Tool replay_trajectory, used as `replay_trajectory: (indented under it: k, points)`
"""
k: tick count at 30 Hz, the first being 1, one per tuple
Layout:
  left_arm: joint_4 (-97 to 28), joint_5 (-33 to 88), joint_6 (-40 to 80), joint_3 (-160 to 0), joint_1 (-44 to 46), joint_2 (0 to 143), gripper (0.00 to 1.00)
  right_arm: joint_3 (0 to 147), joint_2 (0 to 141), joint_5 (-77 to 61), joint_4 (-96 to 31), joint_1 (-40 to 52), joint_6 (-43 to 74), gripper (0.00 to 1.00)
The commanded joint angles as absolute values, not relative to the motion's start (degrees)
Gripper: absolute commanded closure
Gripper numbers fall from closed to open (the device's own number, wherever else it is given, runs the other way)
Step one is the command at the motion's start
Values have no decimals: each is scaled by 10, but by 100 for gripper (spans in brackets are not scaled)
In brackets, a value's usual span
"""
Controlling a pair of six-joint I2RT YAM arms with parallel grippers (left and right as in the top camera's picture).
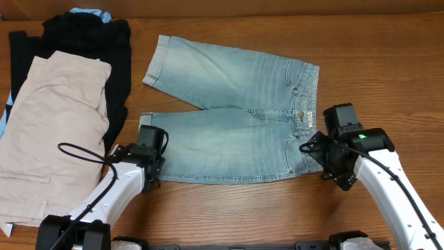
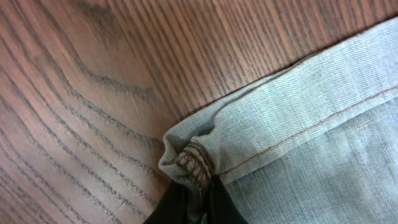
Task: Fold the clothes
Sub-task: 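Grasp the bottom edge of the shorts with both grippers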
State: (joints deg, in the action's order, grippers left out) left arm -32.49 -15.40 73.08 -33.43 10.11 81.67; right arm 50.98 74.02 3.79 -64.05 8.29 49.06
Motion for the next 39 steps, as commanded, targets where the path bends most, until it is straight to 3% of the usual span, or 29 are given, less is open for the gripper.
replay_trajectory:
  k: [1, 18, 28, 36, 39]
  points:
    - [-328, -109, 713, -306, 98, 851, 96, 508, 741, 33, -641, 82, 491, 0]
    - [-493, -109, 618, -435, 96, 841, 96, 460, 741, 17, -634, 82, 491, 0]
    - [-505, -109, 613, -451, 96, 841, 96, 409, 741, -21, -564, 82, 469, 0]
    - [-504, -109, 613, -451, 96, 841, 96, 360, 741, -25, -486, 82, 514, 28]
    - [-497, -109, 613, -451, 96, 841, 96, 346, 741, -21, -451, 82, 522, 30]
